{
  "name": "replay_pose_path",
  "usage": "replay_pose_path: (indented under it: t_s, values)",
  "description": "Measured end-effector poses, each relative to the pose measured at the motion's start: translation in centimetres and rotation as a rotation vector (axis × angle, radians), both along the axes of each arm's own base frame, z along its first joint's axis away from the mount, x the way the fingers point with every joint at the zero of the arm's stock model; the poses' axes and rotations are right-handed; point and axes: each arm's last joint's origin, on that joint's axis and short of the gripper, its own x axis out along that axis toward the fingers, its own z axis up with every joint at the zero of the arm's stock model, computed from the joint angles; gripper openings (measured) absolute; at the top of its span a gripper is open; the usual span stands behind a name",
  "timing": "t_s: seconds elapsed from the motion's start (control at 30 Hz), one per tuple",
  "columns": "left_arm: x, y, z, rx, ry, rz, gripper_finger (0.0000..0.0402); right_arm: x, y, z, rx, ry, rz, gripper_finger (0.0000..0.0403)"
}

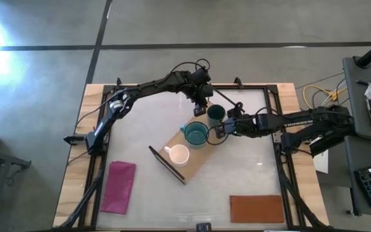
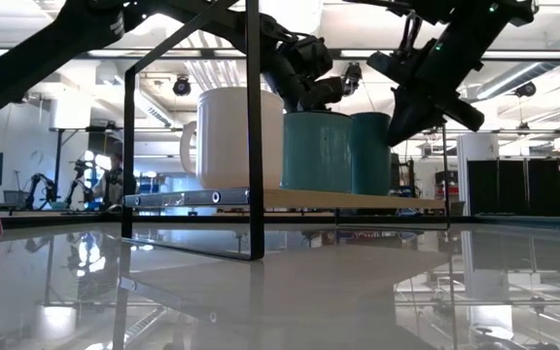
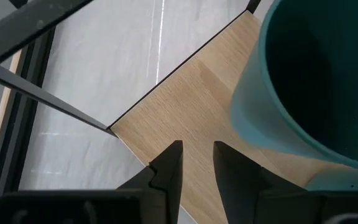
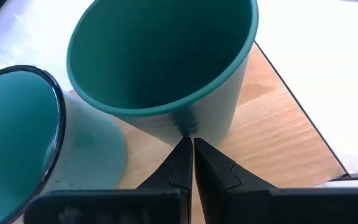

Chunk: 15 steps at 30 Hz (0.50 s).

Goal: Stack small to large cups/mugs on shelf
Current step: Put the green cup on the shelf

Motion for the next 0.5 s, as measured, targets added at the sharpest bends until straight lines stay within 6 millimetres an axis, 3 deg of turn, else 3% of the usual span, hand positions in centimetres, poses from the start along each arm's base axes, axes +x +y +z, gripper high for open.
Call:
replay_pose_path:
  t_s: [0.5]
  values:
    - [-0.07,0.09,-0.02,-0.002,0.004,0.003,0.0075,-0.14,-0.38,-0.39,0.003,0.055,0.019,0.0009]
